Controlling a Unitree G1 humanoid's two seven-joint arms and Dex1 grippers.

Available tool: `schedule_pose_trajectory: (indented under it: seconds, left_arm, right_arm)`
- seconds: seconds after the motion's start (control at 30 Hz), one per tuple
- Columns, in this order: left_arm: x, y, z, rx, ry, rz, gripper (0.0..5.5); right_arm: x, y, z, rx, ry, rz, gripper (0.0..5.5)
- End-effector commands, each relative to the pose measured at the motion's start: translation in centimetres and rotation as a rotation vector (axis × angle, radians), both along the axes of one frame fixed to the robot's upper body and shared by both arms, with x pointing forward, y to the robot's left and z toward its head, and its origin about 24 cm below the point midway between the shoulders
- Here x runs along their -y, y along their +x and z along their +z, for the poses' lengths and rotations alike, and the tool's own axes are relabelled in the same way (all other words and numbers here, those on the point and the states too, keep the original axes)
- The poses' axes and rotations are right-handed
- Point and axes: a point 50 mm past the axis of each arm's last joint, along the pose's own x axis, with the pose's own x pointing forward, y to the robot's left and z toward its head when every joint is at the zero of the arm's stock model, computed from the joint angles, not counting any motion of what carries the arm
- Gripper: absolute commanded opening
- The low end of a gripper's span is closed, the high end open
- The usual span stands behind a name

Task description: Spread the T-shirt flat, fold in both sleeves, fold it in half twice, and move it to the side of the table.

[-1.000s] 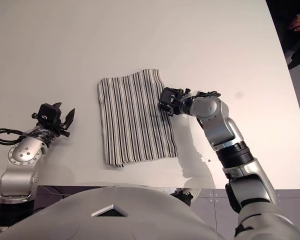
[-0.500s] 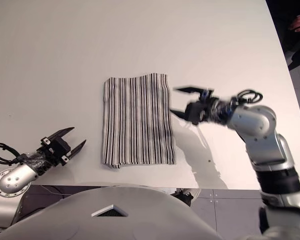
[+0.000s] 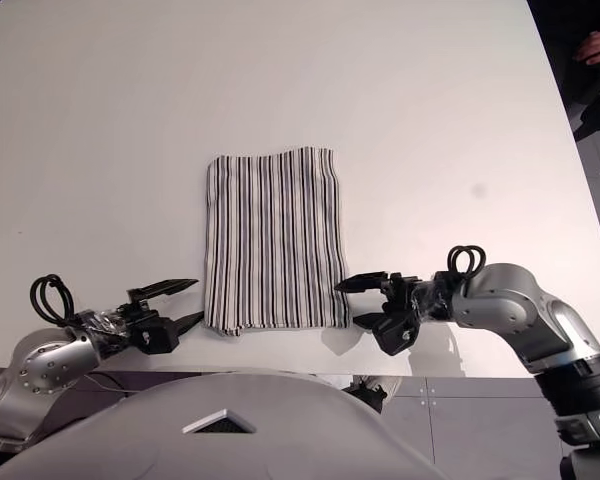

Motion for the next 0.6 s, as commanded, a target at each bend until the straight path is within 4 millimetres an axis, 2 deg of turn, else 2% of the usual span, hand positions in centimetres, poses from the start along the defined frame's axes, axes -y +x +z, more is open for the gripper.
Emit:
schedule_pose_trajectory:
  seconds: [0.03,0.1,0.13,0.4,0.6]
  left_arm:
    - [-0.37,0.02,-1.63,-0.059,0.087,-0.038,3.09]
    - [-0.12,0.37,-1.69,-0.053,0.087,-0.054,3.09]
    - [-0.03,0.53,-1.72,-0.051,0.087,-0.061,2.91]
    - [0.51,0.18,-2.02,-0.046,0.074,-0.101,1.88]
    - [0.18,0.16,-1.51,-0.002,0.075,-0.113,0.89]
  right_arm:
    - [-0.85,0.69,-0.77,0.006,-0.008,0.005,3.68]
    - [-1.34,0.96,-0.98,0.014,0.009,0.002,3.68]
    - [-1.47,0.96,-1.05,0.012,0.014,0.002,3.70]
    - [-1.03,0.63,-1.24,-0.008,0.015,0.033,2.45]
    - [-1.04,0.43,-1.16,-0.014,0.030,0.005,1.31]
